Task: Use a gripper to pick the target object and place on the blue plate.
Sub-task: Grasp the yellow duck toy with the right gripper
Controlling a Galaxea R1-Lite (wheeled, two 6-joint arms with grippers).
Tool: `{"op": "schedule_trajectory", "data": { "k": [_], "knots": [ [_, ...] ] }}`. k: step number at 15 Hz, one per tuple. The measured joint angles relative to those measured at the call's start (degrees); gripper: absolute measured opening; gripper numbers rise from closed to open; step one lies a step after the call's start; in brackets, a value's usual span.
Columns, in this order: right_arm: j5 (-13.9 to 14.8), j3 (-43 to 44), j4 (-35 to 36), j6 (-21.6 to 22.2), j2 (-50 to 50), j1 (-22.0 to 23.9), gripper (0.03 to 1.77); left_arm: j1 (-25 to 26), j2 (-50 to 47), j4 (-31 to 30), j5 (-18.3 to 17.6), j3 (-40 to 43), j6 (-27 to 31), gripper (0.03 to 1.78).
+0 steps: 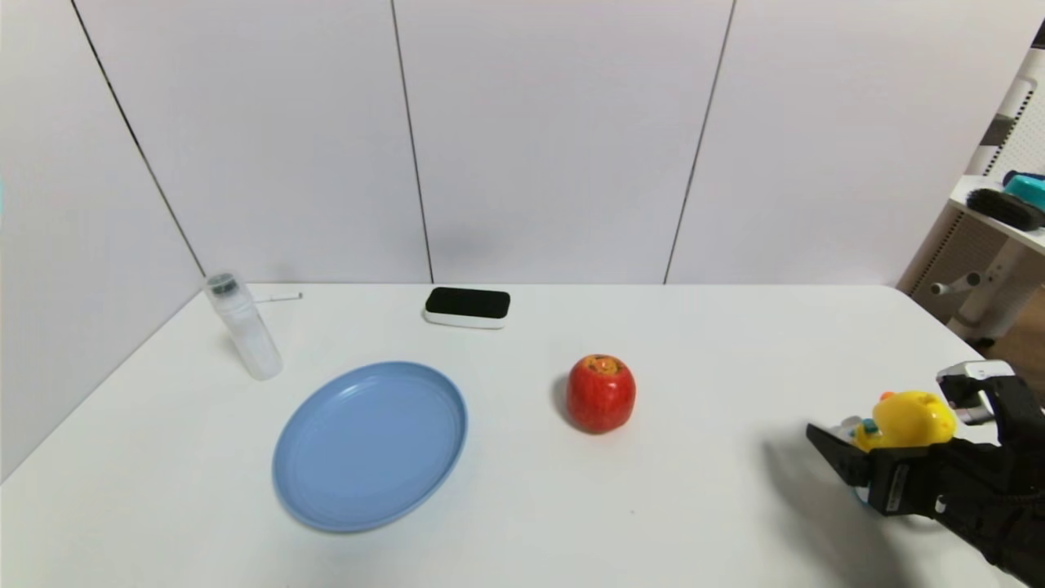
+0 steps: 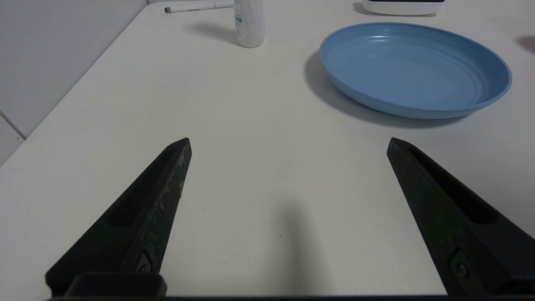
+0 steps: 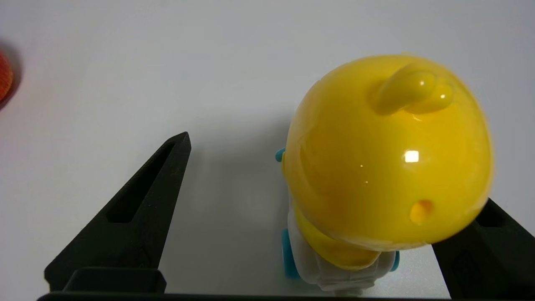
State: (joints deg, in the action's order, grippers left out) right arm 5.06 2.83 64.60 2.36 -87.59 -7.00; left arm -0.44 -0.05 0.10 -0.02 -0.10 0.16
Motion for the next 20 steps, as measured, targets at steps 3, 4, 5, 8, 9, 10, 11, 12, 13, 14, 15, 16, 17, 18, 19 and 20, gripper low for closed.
{"op": "schedule_trajectory", "data": {
  "k": [3, 4, 5, 8, 9, 10, 11, 12, 13, 14, 15, 16, 17, 18, 19, 20],
  "knots": [
    [0.01, 0.06, 1.22, 0.0, -1.02, 0.0, 1.71, 0.0, 0.0, 0.0, 0.02, 0.0, 0.02, 1.69],
    [0.01, 0.06, 1.22, 0.0, -1.16, 0.0, 1.71, 0.0, 0.0, 0.0, 0.02, 0.0, 0.0, 1.69],
    [0.0, 0.04, 1.22, -0.02, -1.22, 0.0, 1.71, 0.0, 0.0, 0.0, 0.02, 0.0, 0.0, 1.69],
    [0.01, 0.0, 2.73, 0.02, -1.82, 0.0, 1.71, 0.0, 0.0, 0.0, 0.0, 0.0, 0.02, 1.69],
    [0.01, -0.02, 3.6, 0.0, -2.1, 0.0, 1.71, 0.0, 0.0, 0.0, 0.0, 0.0, 0.02, 1.69],
    [0.0, -0.02, 4.45, -0.02, -2.35, 0.0, 1.71, 0.0, 0.0, 0.0, 0.0, 0.0, 0.02, 1.69],
    [0.01, -0.02, 4.78, -0.02, -2.51, 0.02, 1.71, 0.0, 0.0, 0.0, 0.0, 0.0, 0.0, 1.69],
    [0.0, -0.11, 4.78, 0.0, -2.62, 0.02, 1.71, 0.0, 0.0, 0.0, 0.0, 0.0, 0.0, 1.69],
    [0.04, -0.18, 4.8, 0.0, -2.68, 0.0, 1.51, 0.0, 0.0, 0.0, 0.02, 0.0, 0.02, 1.69],
    [0.01, -0.27, 4.78, -0.02, -2.76, 0.02, 1.35, 0.0, 0.0, 0.0, 0.0, 0.0, 0.0, 1.69],
    [0.06, -0.38, 4.78, -0.09, -2.79, 0.02, 1.2, 0.0, 0.0, 0.0, 0.0, 0.0, -0.02, 1.69],
    [0.09, -0.6, 4.78, -0.09, -2.9, 0.02, 1.05, 0.0, 0.0, 0.0, 0.02, 0.0, 0.0, 1.69],
    [0.09, -0.71, 4.8, -0.11, -3.01, 0.02, 0.94, 0.0, 0.0, 0.0, 0.02, 0.0, -0.02, 1.69],
    [0.09, -0.74, 5.05, -0.09, -3.1, 0.06, 0.85, 0.0, 0.0, 0.0, 0.02, 0.0, -0.02, 1.69],
    [0.11, -0.77, 5.35, -0.11, -3.17, 0.06, 0.77, 0.0, 0.0, 0.0, 0.02, 0.0, -0.02, 1.69],
    [0.11, -0.77, 5.57, -0.09, -3.18, 0.06, 0.73, 0.0, 0.0, 0.0, 0.02, 0.0, -0.02, 1.69]
  ]
}}
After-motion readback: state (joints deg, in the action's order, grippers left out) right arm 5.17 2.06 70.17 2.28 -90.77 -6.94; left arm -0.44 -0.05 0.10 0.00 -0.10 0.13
